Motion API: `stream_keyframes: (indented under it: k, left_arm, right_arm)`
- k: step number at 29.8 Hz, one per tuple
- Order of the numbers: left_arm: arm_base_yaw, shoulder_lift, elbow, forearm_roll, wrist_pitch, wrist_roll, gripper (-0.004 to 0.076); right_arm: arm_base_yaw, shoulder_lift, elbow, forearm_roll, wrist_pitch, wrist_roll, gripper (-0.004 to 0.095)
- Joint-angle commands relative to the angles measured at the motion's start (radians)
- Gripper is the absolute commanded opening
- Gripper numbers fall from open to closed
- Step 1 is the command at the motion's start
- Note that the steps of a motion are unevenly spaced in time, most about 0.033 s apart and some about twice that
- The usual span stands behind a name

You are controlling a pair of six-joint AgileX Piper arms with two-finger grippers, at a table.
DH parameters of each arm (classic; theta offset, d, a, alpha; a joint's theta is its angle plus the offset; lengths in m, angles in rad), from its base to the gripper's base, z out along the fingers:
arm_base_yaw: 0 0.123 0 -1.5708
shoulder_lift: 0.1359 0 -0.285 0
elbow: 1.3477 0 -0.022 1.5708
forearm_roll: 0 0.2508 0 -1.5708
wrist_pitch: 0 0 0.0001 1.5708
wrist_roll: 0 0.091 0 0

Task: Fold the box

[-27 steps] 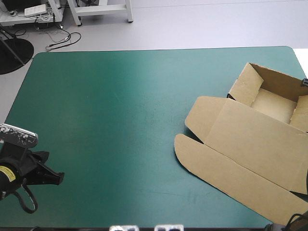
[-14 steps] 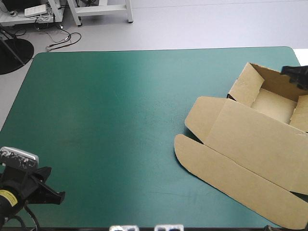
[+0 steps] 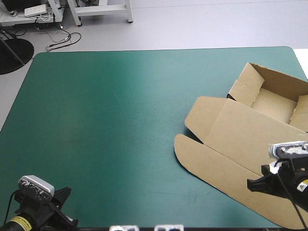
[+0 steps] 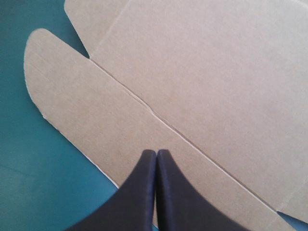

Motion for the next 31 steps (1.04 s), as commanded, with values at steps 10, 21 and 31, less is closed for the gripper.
stream_keyframes:
  k: [10,21,31]
  left_arm:
    - [-0.006,0.01,-0.018,-0.033,0.019,0.026,-0.001]
    - [-0.006,0.01,-0.018,-0.033,0.023,0.026,-0.001]
    - [-0.006,0.01,-0.018,-0.01,0.023,0.026,-0.001]
  right_arm:
    - [0.001,-0.189,0.266,-0.017,-0.263,-0.033,-0.0018]
    - [0.001,-0.189,0.27,0.067,-0.244,0.081,-0.002]
    - [0.001,-0.189,0.27,0.065,-0.244,0.073,-0.002]
